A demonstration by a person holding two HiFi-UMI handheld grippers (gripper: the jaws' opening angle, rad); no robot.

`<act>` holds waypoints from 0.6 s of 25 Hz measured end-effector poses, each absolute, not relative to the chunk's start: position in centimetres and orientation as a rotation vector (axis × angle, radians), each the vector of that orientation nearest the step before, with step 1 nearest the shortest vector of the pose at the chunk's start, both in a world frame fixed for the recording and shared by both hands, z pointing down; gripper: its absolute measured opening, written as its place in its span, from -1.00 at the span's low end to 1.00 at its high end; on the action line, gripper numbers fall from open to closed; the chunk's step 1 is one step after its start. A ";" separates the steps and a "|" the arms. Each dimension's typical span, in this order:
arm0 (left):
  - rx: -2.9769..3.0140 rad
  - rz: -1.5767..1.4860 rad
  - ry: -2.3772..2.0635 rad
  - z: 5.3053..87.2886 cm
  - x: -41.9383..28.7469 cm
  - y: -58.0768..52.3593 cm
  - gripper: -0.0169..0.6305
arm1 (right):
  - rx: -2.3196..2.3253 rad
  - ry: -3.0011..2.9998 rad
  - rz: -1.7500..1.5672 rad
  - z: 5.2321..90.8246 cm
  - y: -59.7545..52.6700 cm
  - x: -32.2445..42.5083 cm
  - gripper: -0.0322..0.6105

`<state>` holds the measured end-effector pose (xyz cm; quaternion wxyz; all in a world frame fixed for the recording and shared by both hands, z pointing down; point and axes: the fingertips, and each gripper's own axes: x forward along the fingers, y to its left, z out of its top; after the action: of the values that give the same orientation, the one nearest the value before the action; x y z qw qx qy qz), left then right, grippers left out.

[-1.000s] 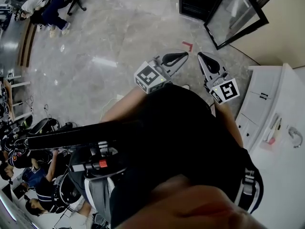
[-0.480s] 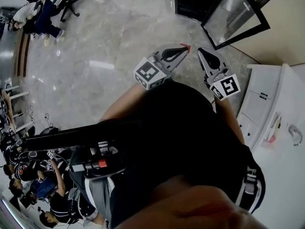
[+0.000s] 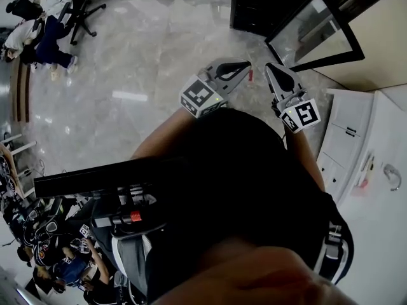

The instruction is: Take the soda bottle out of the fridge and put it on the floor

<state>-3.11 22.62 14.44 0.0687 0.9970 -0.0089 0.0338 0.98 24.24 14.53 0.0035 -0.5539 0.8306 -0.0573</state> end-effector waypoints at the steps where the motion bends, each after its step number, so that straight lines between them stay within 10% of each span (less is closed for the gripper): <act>1: 3.001 0.103 -0.022 14.5 -3.3 21.8 -0.94 | -1.747 2.594 -0.180 14.6 23.4 0.9 -0.86; 15: 2.999 0.060 -0.001 14.5 -3.2 15.4 -0.94 | -1.838 2.545 -0.172 15.0 17.5 1.1 -0.86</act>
<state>-3.23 15.39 14.52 0.0711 0.9973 -0.0002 0.0199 1.14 17.51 15.05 -0.0009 -0.5846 0.8095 -0.0546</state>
